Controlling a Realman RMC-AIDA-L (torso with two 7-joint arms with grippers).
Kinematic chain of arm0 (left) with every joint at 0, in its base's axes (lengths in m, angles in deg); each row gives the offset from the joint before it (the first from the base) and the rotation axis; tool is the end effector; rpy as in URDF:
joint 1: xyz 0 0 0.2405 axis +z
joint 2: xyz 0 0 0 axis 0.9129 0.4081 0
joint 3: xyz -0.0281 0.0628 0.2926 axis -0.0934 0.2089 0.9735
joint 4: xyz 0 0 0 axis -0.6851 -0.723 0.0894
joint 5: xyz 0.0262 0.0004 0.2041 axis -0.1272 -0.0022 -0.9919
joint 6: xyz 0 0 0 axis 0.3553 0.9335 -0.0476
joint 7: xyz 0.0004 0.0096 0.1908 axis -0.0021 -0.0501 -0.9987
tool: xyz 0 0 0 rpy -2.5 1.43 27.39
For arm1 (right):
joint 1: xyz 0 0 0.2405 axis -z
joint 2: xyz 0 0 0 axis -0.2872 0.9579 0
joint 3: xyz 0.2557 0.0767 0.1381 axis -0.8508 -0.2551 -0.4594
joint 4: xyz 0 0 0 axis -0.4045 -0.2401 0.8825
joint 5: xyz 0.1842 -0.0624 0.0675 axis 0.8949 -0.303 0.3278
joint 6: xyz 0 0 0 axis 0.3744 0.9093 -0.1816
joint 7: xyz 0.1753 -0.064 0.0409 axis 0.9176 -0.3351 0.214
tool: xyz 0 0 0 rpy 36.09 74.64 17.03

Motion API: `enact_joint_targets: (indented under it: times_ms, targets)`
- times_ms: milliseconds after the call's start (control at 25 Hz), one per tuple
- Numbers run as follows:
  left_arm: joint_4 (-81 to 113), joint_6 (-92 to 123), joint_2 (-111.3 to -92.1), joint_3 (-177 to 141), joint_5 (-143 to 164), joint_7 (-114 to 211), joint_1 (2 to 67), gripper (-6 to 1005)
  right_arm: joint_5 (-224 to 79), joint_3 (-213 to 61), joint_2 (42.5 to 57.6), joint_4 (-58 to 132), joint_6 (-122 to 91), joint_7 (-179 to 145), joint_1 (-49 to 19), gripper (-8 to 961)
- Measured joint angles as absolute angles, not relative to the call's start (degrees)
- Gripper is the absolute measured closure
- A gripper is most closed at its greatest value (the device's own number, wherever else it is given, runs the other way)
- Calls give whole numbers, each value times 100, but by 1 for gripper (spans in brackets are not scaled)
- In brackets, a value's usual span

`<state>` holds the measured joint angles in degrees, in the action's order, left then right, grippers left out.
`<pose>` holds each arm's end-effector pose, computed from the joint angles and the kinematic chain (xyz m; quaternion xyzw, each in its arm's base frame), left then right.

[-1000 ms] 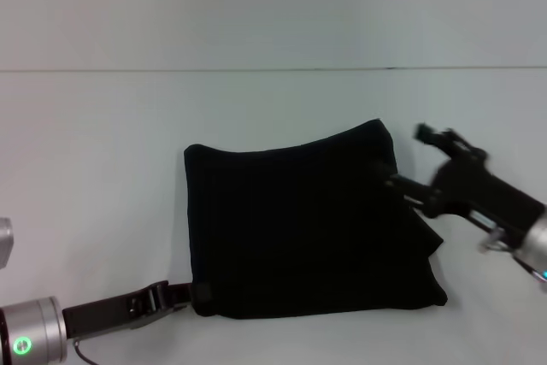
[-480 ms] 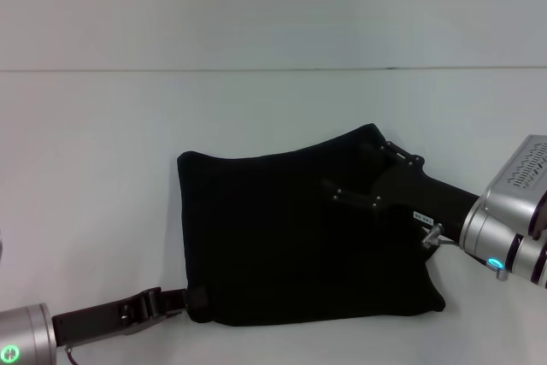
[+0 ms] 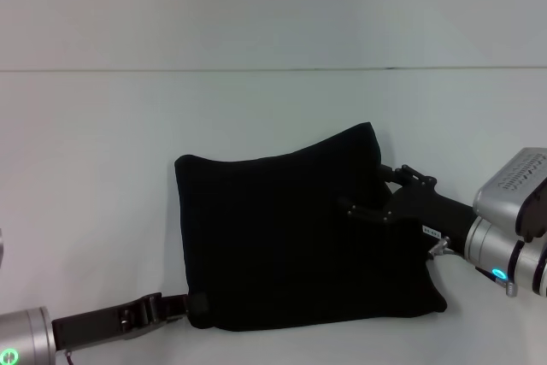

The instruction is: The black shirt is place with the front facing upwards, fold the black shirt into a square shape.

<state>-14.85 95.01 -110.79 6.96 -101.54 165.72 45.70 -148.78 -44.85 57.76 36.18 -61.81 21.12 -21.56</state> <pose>-0.3377 0.2827 -0.1094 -0.7162 -0.6439 -0.2659 0.0420 0.3018 0.4038 -0.1466 -0.8972 0.2347 0.2001 0.3160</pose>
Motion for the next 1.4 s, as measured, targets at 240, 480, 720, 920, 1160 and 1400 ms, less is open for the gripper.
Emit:
enact_joint_targets:
  times_ms: [240,480,720,920,1160,1400]
  targets:
    - [-1485,9512,-11079,679,-10181,16517,4570,940,-14878,-4444,5776,3597,-6076,2157,-2150,7]
    - [-1484,9543,-11078,672,-10193,16430,4570,939,-14864,-4448,5775,3597,-6078,2171,-2139,7]
    - [-1509,9575,-11064,524,-10213,16438,4569,937,-14821,-4631,5742,3806,-6951,2176,-1819,7]
    - [-1584,9621,-11059,491,-10234,16413,4598,936,-14816,-4883,5722,4085,-7795,2176,-1446,7]
    - [-1754,9730,-11045,454,-10237,16154,4605,846,-14816,-5053,5714,4207,-8189,2171,-1202,7]
    - [-2232,9790,-11000,275,-10261,16017,4648,523,-14818,-5122,5712,4257,-8356,2108,-1052,7]
